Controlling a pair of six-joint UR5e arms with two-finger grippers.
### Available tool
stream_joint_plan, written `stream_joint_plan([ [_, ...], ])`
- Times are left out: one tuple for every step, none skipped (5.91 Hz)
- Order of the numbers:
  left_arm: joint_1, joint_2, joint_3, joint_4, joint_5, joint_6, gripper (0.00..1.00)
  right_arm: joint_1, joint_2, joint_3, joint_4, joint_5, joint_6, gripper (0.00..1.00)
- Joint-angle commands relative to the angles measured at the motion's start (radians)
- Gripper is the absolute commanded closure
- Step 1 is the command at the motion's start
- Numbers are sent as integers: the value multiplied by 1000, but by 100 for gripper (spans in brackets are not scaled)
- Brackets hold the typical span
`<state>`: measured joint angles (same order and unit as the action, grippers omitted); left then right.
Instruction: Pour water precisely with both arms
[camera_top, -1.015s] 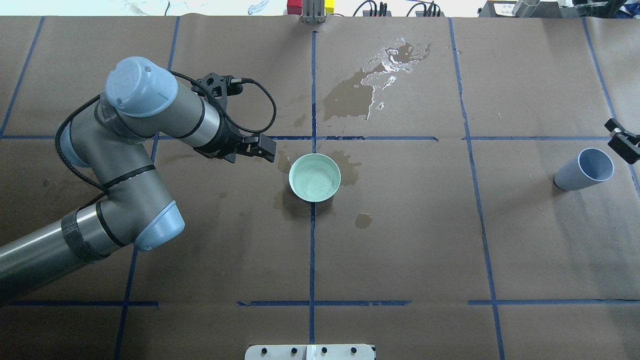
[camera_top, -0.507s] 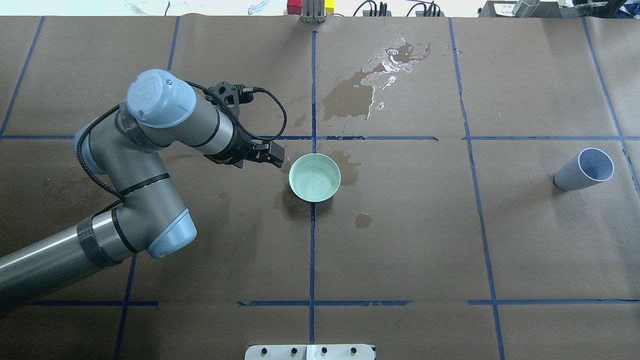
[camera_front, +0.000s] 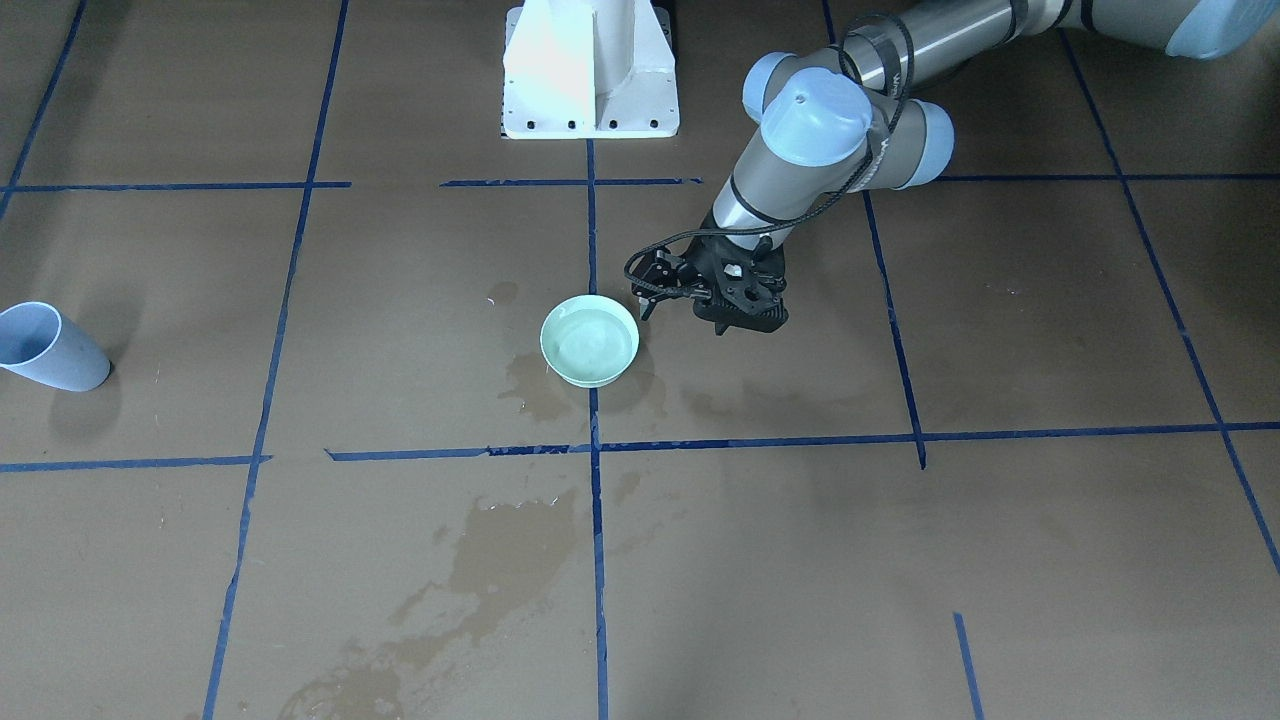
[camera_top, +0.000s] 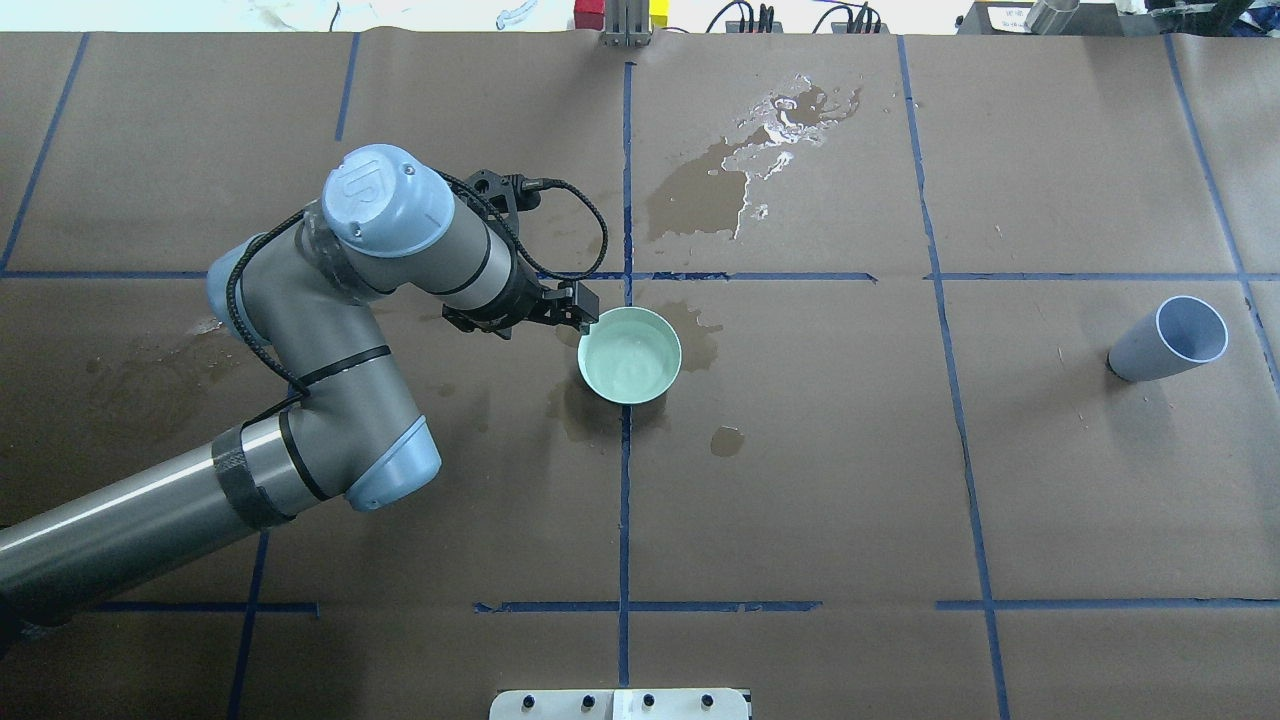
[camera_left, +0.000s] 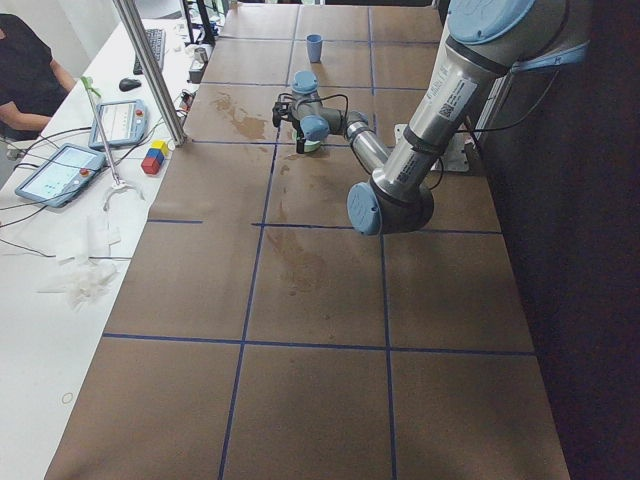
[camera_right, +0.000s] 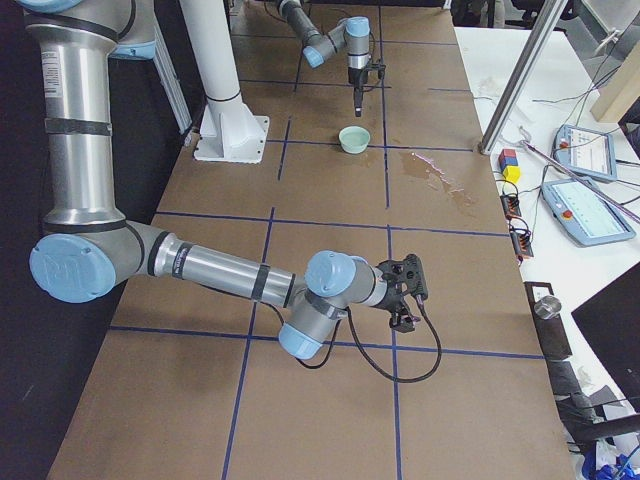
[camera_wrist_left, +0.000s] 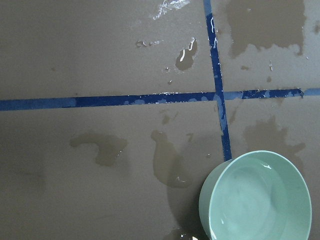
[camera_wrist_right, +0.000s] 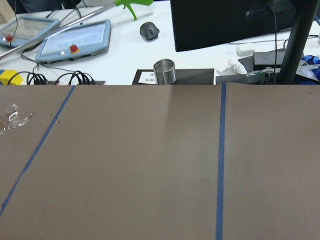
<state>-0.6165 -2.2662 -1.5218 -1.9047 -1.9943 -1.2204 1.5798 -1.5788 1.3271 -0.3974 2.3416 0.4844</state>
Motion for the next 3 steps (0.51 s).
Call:
stream_joint_plan([
  [23,-61,15,129,2,-5,0,31,-6,1,-302,66,-391,0],
  [34,-70,56,128,2,-16,0,40,12,9,-518,170,-453,0],
  [35,-90,90,124,0,-57,4,36,10,62,-687,176,-525,0],
])
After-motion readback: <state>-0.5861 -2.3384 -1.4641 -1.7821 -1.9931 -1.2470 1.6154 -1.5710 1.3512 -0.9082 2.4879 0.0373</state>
